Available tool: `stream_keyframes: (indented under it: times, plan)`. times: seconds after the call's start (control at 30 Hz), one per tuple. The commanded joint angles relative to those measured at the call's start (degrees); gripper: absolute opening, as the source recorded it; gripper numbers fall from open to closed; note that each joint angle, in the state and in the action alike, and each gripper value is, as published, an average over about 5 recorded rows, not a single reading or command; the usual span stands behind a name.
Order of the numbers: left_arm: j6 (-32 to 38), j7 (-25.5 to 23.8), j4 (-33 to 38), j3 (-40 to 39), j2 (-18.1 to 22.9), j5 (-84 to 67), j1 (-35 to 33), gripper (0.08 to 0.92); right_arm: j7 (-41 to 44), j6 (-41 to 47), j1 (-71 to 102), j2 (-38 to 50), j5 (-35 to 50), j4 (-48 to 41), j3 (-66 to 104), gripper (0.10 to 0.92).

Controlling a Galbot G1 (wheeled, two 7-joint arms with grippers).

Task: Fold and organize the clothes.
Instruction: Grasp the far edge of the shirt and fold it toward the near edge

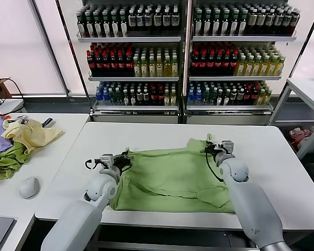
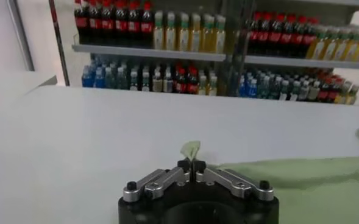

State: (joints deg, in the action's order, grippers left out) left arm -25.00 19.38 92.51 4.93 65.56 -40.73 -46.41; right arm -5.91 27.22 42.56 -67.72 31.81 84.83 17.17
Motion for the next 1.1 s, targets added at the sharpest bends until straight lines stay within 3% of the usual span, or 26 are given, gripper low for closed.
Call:
stream_keyframes:
  times: [0.03, 0.4, 0.77, 0.97, 1.1]
  plan:
    - [3.0, -0.9, 13.4, 1.8, -2.9, -0.7, -7.5, 0.091, -0.1, -0.4, 16.9, 3.5, 1.7, 22.0, 8.6, 0.117]
    - [0.9, -1.5, 17.8, 2.6, -4.6, 1.1, -16.2, 0.091, -1.0, 1.1, 34.5, 1.4, -2.8, 33.7, 16.6, 0.117]
    - [-1.9, -2.6, 14.5, 2.1, -4.9, 8.1, -16.2, 0.107, -2.5, 2.2, 34.9, -1.7, -7.1, 29.5, 14.4, 0.125]
    - [-1.6, -2.4, 16.2, 2.2, -4.2, 13.7, -17.9, 0.25, -2.1, 1.0, 35.6, -2.8, -9.6, 30.8, 13.3, 0.267]
    - [-0.3, 1.1, 19.1, 3.4, -2.0, 17.8, -20.6, 0.354, -2.0, 0.7, 36.4, -3.0, -10.3, 31.7, 13.5, 0.371]
